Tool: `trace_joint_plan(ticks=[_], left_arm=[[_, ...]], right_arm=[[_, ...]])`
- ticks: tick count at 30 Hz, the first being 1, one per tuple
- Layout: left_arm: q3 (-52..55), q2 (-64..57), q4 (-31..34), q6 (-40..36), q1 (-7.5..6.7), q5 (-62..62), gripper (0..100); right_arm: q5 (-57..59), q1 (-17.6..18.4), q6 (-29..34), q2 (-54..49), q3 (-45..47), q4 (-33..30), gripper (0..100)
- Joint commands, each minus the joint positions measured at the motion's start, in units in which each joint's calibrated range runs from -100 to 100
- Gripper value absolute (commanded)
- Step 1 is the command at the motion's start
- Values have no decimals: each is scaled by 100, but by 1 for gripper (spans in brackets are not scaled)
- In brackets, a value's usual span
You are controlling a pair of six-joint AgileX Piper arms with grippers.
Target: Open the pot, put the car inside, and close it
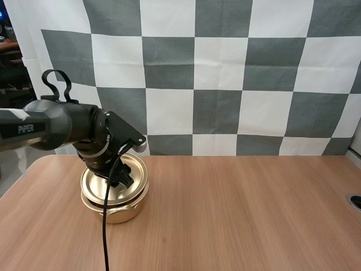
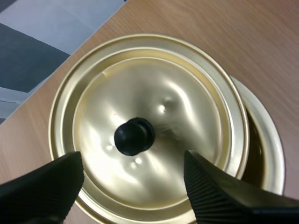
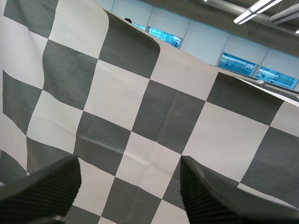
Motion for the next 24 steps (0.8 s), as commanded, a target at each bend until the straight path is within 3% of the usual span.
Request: trace_joint_plan(ticks=[1,7,16,17,19,20,24], left_arm=[[-3,-3,116,-151,0,-214,100],[-483,-3,-14,-671,0,-436,100],[-1768,-334,-413,-717,0,673,100],[-1876,-365,-413,-825,0,853,76],[-2091,-404,-389,-1419,0,1192,0],[-2177,-438,-390,-1559,0,1245,4],[-2414,-602,-428,-2170,0,1130,0]], right_arm=[[0,-2,-5,-2,2,-2,100],[0,-2,-5,-2,2,-2,100],[0,-2,-5,-2,2,-2,100],[0,-2,-5,-2,2,-2,100],[0,-2,-5,-2,2,-2,100],[0,-2,-5,-2,2,-2,100],[0,-2,86,-2,34,-4,100]])
